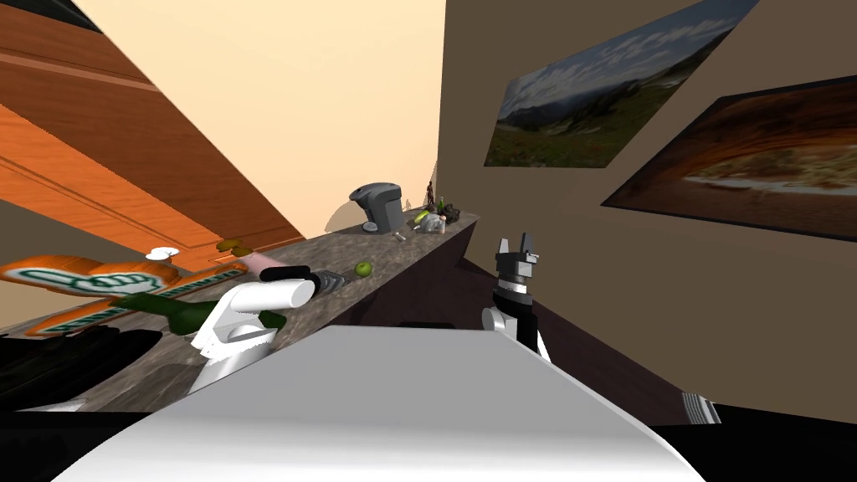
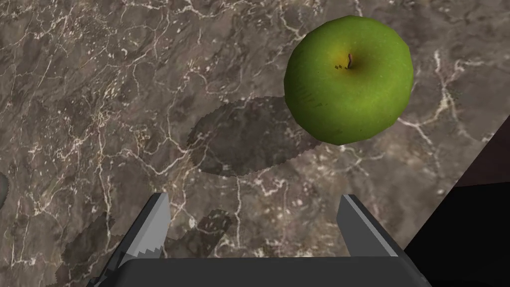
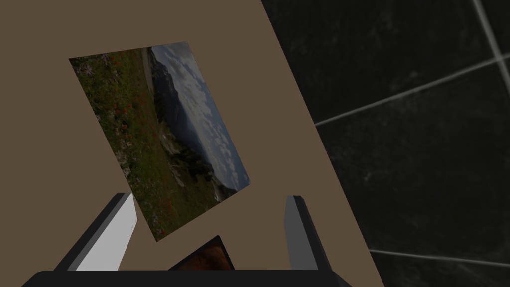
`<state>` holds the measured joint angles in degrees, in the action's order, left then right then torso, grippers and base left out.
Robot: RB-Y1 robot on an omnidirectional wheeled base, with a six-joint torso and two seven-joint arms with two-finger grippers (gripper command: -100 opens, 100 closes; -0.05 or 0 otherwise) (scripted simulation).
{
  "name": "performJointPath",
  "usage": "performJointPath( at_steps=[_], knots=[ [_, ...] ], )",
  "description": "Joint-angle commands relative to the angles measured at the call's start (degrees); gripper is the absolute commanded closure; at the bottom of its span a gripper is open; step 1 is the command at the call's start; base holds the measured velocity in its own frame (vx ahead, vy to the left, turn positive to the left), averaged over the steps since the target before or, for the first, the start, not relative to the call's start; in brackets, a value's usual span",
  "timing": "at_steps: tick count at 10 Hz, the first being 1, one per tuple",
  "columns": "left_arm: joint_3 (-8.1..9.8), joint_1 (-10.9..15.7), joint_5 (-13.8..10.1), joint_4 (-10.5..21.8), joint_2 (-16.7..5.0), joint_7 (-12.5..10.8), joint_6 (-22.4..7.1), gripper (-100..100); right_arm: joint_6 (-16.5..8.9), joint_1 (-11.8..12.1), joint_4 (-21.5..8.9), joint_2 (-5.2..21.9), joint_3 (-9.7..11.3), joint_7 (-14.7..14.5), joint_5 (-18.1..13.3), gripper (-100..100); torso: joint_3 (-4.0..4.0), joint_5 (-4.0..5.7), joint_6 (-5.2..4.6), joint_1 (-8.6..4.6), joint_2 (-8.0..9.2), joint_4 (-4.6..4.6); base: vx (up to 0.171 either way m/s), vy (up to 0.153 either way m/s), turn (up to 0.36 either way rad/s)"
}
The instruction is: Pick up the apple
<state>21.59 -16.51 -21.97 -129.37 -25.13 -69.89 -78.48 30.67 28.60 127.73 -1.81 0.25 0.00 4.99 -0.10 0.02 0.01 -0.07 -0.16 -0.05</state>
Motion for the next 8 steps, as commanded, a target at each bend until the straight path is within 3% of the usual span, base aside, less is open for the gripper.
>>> performJointPath(
  at_steps=[1,4,8],
  knots=[
    [0.15,-0.11,-0.19,-0.27,-0.05,-0.31,-2.19,-100,0.0,0.0,0.0,0.0,0.0,0.0,0.0,0,0.0,0.0,0.0,0.0,0.0,0.0,0.013,-0.005,0.002],
    [1.04,1.24,-1.77,0.19,-1.1,-3.46,-7.33,-100,0.0,0.0,0.0,0.0,0.0,0.0,0.0,0,0.04,0.0,0.0,0.01,0.06,0.02,0.035,-0.022,-0.021],
    [1.4,1.92,-2.48,0.43,-1.54,-4.82,-12.88,-100,0.0,0.0,0.0,0.0,0.0,0.0,0.0,0,0.03,-0.01,0.0,0.01,0.04,0.01,0.035,-0.017,-0.013]
  ],
)
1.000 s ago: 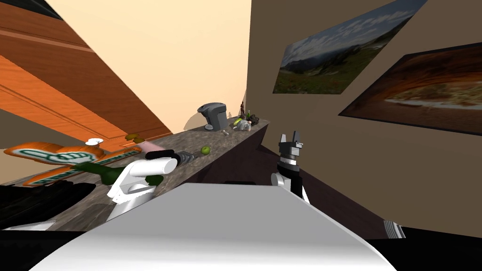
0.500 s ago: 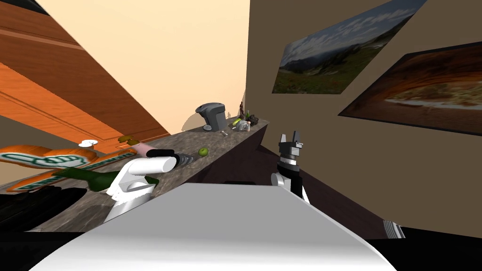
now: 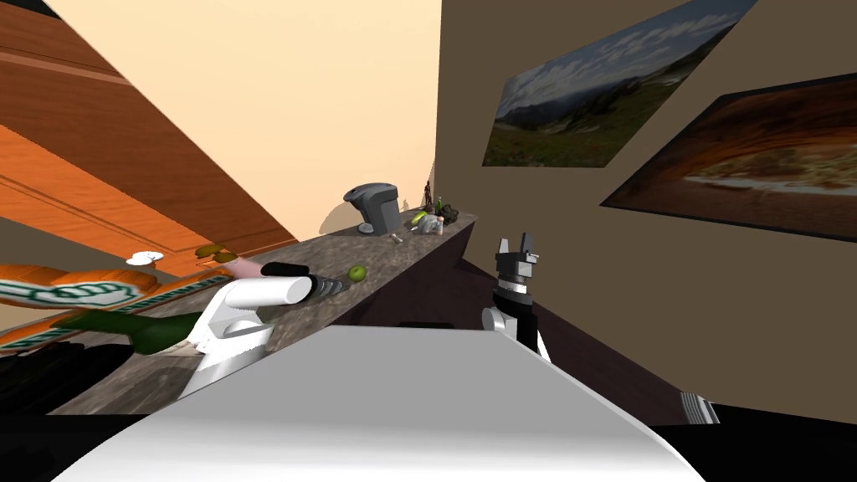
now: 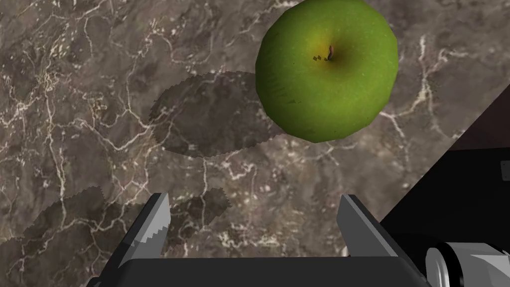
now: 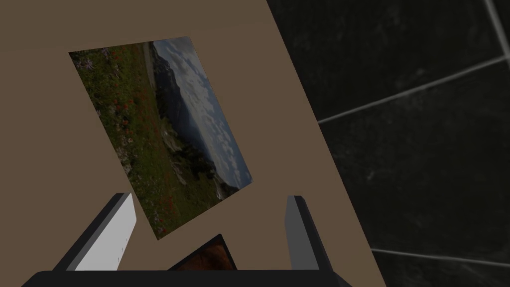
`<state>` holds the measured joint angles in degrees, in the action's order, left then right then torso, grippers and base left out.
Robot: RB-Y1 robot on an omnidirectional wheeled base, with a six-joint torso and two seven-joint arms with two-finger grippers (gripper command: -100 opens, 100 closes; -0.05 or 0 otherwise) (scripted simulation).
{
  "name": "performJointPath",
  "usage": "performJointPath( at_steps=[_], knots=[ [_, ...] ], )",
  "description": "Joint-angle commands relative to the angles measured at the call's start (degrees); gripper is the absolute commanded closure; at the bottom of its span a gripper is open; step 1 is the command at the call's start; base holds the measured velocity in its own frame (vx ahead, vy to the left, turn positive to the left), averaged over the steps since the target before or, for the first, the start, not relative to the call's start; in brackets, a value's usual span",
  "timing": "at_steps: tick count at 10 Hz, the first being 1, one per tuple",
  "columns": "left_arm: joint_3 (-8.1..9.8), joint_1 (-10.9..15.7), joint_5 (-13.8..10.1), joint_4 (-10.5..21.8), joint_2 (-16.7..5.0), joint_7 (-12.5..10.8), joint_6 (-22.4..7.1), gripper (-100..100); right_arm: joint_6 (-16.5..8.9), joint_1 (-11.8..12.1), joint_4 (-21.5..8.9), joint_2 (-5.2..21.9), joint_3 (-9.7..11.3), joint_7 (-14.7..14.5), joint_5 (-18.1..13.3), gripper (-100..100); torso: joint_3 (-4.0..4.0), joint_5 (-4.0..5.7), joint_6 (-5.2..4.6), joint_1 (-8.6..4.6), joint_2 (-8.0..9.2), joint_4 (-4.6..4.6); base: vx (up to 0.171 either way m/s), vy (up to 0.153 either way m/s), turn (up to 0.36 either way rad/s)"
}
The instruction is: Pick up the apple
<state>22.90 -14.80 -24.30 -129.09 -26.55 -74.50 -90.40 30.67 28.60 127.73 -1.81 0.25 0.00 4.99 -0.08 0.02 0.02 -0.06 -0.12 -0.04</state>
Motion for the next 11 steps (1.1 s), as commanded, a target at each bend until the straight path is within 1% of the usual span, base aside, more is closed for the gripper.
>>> performJointPath(
  at_steps=[1,2,3,4,5,6,7,9,10,11],
  knots=[
    [0.38,0.87,-0.79,0.39,-0.53,-1.41,-2.86,-100,0.0,0.0,0.0,0.0,0.0,0.0,0.0,0,0.0,0.0,0.0,0.0,0.0,0.0,0.044,-0.023,-0.031],
    [0.38,0.87,-0.79,0.39,-0.53,-1.41,-4.04,-100,0.0,0.0,0.0,0.0,0.0,0.0,0.0,0,-0.01,0.0,-0.01,-0.02,-0.03,0.0,0.042,-0.02,-0.015],
    [0.62,1.52,-1.36,0.65,-0.89,-2.46,-5.86,-100,0.0,0.0,0.0,0.0,0.0,0.0,0.0,0,-0.01,0.0,0.0,-0.02,-0.02,0.0,0.047,-0.027,-0.025],
    [0.62,1.52,-1.36,0.65,-0.89,-2.46,-6.83,-100,0.0,0.0,0.0,0.0,0.0,0.0,0.0,0,-0.02,0.01,-0.01,-0.04,-0.04,-0.01,0.044,-0.025,-0.013],
    [0.81,2.14,-1.86,0.91,-1.19,-3.34,-8.84,-100,0.0,0.0,0.0,0.0,0.0,0.0,0.0,0,-0.02,0.01,0.0,-0.03,-0.03,-0.01,0.051,-0.024,-0.029],
    [0.81,2.14,-1.86,0.91,-1.19,-3.34,-9.29,-100,0.0,0.0,0.0,0.0,0.0,0.0,0.0,0,-0.03,0.01,-0.01,-0.03,-0.05,-0.01,0.041,-0.016,-0.012],
    [0.97,2.73,-2.29,1.16,-1.43,-4.06,-11.39,-100,0.0,0.0,0.0,0.0,0.0,0.0,0.0,0,-0.02,0.0,0.0,0.0,-0.02,-0.01,0.043,-0.018,-0.022],
    [1.18,3.73,-2.88,1.51,-1.73,-5.06,-14.36,-100,0.0,0.0,0.0,0.0,0.0,0.0,0.0,0,-0.05,0.01,-0.01,-0.06,-0.09,-0.02,0.081,-0.026,-0.044],
    [1.23,4.1,-3.05,1.59,-1.81,-5.34,-15.19,-100,0.0,0.01,0.0,0.0,0.0,0.0,0.0,0,-0.11,0.01,-0.01,-0.01,-0.19,-0.04,0.105,-0.012,-0.04],
    [1.25,3.93,-2.99,1.61,-1.82,-5.07,-14.49,-100,0.0,0.01,0.0,0.0,0.0,0.0,0.0,0,-0.14,0.0,-0.01,0.01,-0.24,-0.05,0.045,-0.006,-0.006]
  ],
)
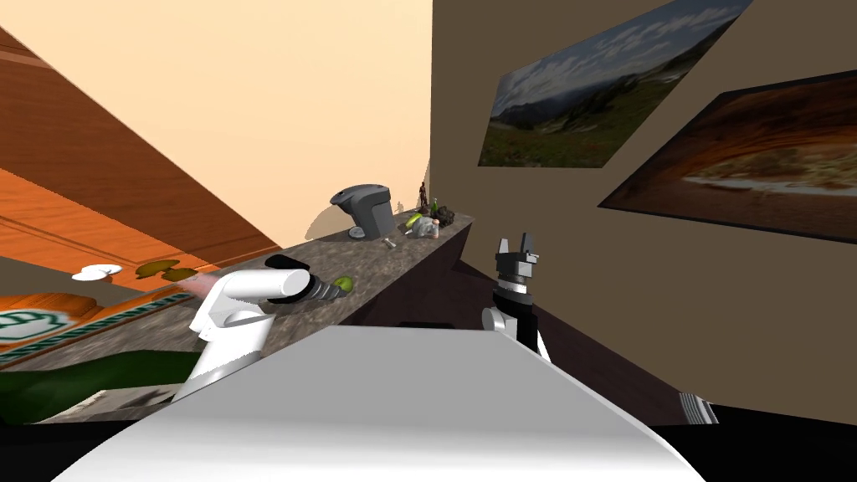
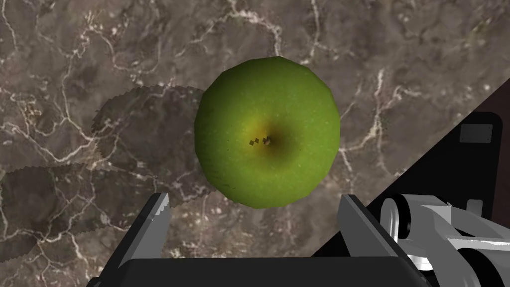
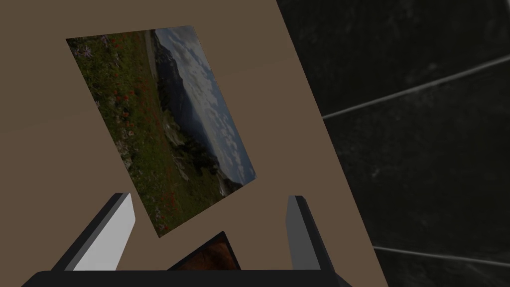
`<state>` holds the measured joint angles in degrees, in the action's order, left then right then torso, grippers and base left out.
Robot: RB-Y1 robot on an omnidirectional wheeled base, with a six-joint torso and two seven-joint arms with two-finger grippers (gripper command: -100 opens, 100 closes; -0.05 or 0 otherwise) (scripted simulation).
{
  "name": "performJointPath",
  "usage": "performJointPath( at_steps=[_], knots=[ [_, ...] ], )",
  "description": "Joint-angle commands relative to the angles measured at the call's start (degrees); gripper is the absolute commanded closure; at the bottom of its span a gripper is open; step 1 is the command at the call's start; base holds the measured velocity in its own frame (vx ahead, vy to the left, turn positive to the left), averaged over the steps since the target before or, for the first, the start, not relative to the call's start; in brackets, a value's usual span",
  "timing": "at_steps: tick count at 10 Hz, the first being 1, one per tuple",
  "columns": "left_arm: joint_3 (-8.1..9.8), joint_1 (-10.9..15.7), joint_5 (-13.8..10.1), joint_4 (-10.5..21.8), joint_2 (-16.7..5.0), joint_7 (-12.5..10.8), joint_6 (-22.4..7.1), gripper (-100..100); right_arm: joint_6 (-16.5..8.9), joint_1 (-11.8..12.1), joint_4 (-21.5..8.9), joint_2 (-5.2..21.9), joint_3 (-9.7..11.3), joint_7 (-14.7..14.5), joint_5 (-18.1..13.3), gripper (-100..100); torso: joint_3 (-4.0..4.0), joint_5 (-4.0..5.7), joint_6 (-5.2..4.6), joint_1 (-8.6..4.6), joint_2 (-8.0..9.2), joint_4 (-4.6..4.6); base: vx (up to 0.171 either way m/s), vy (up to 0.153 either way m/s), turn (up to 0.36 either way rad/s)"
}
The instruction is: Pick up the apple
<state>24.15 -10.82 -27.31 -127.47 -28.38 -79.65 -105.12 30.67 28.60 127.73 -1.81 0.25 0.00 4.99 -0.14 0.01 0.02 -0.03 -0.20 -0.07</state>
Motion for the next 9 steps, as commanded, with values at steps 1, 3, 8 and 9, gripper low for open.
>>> performJointPath(
  at_steps=[1,3,8,9],
  knots=[
    [0.0,0.0,0.0,0.0,0.0,0.0,0.0,0,0.0,0.0,0.0,0.0,0.0,0.0,0.0,0,0.0,0.0,0.0,0.0,0.0,0.0,0.008,-0.001,0.001],
    [-0.33,0.24,0.9,2.87,0.59,1.61,2.66,-100,0.0,0.0,0.0,0.0,0.0,0.0,0.0,0,0.12,-0.01,0.01,0.01,0.19,0.05,0.004,-0.01,0.019],
    [-0.53,0.39,1.36,4.55,0.94,2.57,4.16,100,0.0,-0.01,0.0,0.0,0.0,0.0,0.0,0,0.15,0.01,0.02,0.04,0.24,0.07,0.001,-0.008,0.006],
    [-0.51,0.39,1.37,4.56,0.93,2.57,4.17,100,0.0,-0.01,0.0,0.0,0.0,0.0,0.0,0,0.14,0.0,0.01,0.04,0.23,0.06,0.0,0.0,0.0]
  ],
)
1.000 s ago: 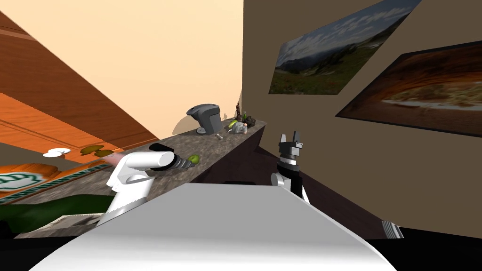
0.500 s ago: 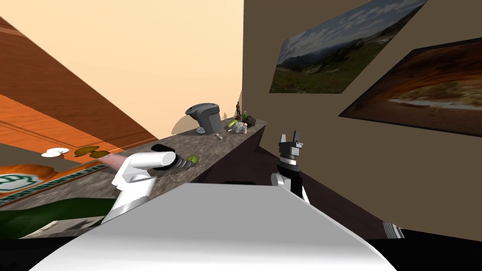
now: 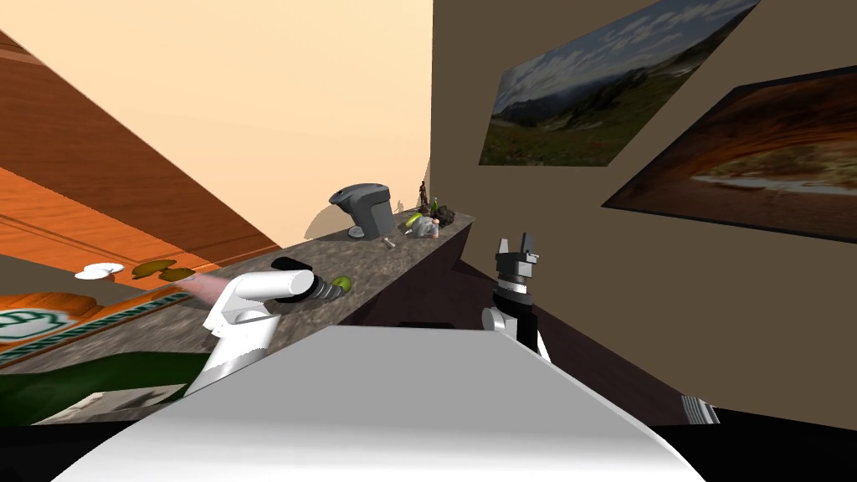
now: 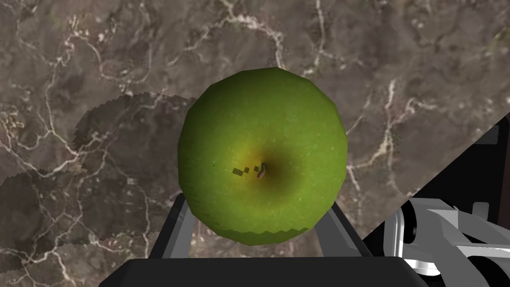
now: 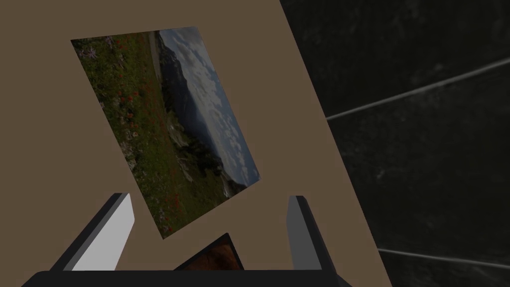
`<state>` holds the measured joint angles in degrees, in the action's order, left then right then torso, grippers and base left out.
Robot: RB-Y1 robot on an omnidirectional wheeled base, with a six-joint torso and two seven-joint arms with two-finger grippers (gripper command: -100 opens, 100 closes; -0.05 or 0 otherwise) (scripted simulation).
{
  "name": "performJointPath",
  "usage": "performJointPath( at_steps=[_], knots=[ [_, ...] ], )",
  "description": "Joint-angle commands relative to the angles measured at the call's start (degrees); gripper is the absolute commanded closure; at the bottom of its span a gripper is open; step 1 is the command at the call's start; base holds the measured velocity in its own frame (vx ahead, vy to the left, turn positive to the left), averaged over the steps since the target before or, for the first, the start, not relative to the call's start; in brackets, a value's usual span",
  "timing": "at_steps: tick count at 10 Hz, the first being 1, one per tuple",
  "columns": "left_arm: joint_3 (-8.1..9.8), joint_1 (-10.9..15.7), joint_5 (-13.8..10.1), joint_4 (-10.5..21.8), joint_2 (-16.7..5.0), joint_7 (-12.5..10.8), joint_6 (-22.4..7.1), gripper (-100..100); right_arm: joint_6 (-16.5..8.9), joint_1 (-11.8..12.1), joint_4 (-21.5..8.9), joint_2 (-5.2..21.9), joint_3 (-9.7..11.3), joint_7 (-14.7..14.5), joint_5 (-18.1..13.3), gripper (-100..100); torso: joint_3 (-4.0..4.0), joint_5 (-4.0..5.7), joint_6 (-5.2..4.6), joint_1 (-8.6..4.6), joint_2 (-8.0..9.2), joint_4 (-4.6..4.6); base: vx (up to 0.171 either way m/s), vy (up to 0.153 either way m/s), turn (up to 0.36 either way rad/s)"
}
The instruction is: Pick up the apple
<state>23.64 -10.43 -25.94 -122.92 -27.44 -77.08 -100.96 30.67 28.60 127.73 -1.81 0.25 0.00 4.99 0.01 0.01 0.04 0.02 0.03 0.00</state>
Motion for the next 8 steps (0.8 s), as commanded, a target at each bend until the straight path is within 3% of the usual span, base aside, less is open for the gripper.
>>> performJointPath(
  at_steps=[1,2,3,4,6,7,8],
  knots=[
    [0.0,0.0,0.0,0.0,0.0,0.0,0.0,100,0.0,0.0,0.0,0.0,0.0,0.0,0.0,0,0.0,0.0,0.0,0.0,0.0,0.0,0.0,0.0,0.0],
    [0.0,0.0,0.0,0.0,0.0,0.0,0.0,100,0.0,0.0,0.0,0.0,0.0,0.0,0.0,0,0.0,0.0,0.0,0.0,0.0,0.0,0.0,0.0,0.0],
    [0.0,0.0,0.01,0.0,-0.01,0.0,0.0,0,0.0,0.0,0.0,0.0,0.0,0.0,0.0,0,0.0,0.0,0.0,0.01,0.0,0.0,0.0,0.0,0.0],
    [0.19,-0.15,-0.46,-1.69,-0.35,-0.96,-1.51,100,0.0,0.0,0.0,0.0,0.0,0.0,0.0,0,0.0,0.0,0.0,0.01,0.0,0.0,-0.001,0.009,-0.015],
    [0.45,-0.35,-1.18,-3.98,-0.81,-2.24,-3.62,100,0.0,0.0,0.0,0.0,0.0,0.0,0.0,0,0.03,0.01,0.0,0.03,0.03,0.02,-0.004,0.019,-0.023],
    [0.42,-0.32,-1.02,-3.49,-0.67,-1.82,-3.0,100,0.0,0.0,0.0,0.0,0.0,0.0,0.0,0,0.04,0.01,0.01,0.03,0.06,0.02,-0.002,0.009,-0.003],
    [0.47,-0.34,-1.08,-3.68,-0.71,-1.97,-3.29,0,0.0,0.0,0.0,0.0,0.0,0.0,0.0,0,0.03,-0.01,0.01,0.03,0.04,0.01,0.0,0.0,0.0]
  ],
)
